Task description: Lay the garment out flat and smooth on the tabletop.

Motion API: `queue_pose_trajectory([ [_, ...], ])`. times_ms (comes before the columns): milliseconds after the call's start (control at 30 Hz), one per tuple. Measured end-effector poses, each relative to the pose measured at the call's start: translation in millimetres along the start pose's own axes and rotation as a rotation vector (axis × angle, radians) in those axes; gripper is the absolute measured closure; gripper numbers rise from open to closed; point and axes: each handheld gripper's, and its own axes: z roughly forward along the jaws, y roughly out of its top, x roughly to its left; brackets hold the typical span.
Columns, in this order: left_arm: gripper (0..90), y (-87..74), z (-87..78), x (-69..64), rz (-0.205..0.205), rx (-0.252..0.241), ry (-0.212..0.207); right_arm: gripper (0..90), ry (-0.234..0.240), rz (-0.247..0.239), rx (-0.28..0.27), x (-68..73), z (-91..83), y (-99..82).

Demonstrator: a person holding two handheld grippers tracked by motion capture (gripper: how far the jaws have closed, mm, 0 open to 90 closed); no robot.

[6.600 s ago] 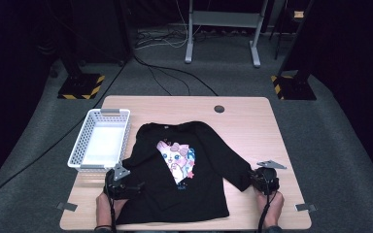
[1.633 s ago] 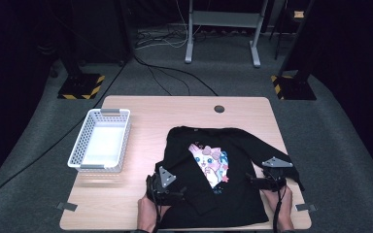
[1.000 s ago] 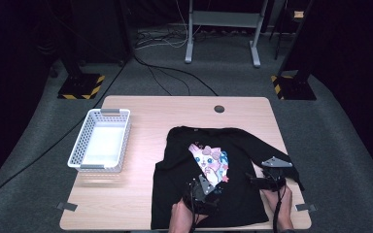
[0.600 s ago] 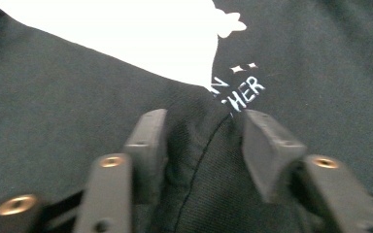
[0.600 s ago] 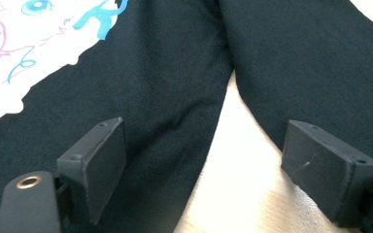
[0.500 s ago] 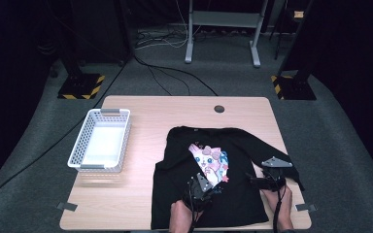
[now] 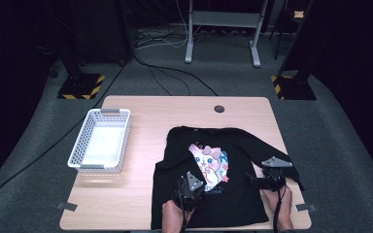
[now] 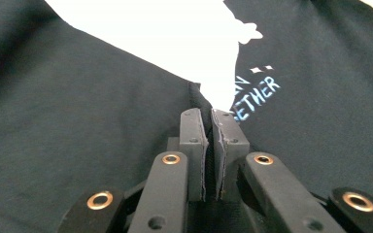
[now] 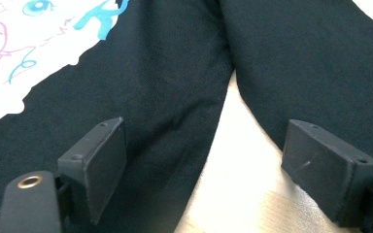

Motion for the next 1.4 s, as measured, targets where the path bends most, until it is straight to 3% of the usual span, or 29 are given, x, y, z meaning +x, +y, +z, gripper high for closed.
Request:
queue_pose_trajectory([
  [300, 84.6, -8.8, -27.4, 32.5, -0.085, -0.08, 0.027, 16.2, 0.002, -0.003, -0.001, -0.2, 0.4, 0.4],
  [800, 84.8, -23.3, -60.8, 73.5, -0.17, -0.123, 0.112, 14.0, 0.015, -0.026, 0.0, 1.0, 0.3, 0.1],
  [1033, 84.8, -26.2, -75.2, 86.8, -0.178, -0.152, 0.155, 13.9, 0.017, -0.019, 0.003, 0.5, 0.6, 0.3],
  [1400, 84.9, -46.6, -92.4, 119.5, -0.266, -0.188, 0.216, 14.0, 0.016, -0.017, 0.003, 0.5, 0.7, 0.4],
])
